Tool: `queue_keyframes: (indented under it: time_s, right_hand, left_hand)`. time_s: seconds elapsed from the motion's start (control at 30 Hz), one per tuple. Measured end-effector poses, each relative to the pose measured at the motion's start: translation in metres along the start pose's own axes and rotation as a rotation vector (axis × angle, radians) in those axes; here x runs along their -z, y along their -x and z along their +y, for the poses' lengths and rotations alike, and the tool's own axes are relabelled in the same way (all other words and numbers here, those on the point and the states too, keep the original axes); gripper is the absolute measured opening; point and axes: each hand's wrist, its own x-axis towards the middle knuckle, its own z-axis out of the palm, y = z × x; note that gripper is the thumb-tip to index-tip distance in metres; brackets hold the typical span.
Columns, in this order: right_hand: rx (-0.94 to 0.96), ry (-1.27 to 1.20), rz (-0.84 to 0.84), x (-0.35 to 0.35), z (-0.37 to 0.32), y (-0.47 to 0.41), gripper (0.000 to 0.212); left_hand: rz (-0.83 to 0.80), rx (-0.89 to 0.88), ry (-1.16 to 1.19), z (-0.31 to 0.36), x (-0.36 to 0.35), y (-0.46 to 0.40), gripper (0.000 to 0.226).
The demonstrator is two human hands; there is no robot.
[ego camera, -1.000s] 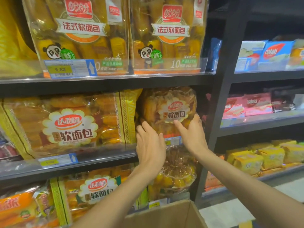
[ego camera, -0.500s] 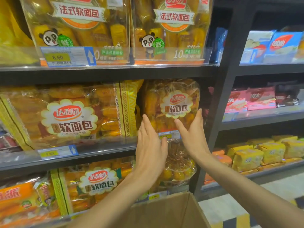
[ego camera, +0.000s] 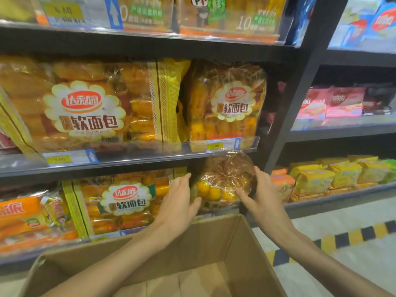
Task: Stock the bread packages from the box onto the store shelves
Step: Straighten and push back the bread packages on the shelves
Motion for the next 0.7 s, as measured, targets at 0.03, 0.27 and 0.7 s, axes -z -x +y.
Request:
queue_keyframes:
  time_s: [0.03,0.27,0.7]
  right_hand:
    - [0.004,-0.012,0.018,-0.003,0.001,0.001,0.065]
    - [-0.060,0.099,-0.096,-0.014,0.019,0.005,0.060]
    - [0.114,0.233,-0.037,-0.032,0.021,-0.004,0.064]
  left_hand:
    - [-0.036,0.010,-0.024,0.003,-0.006,-0.005,0.078]
    - [-0.008,0.093,-0.136,0.009,-0.040,-0.035,0.079]
    - [-0.063,0.244,-0.027,0.013,-0.052,-0.050,0.064]
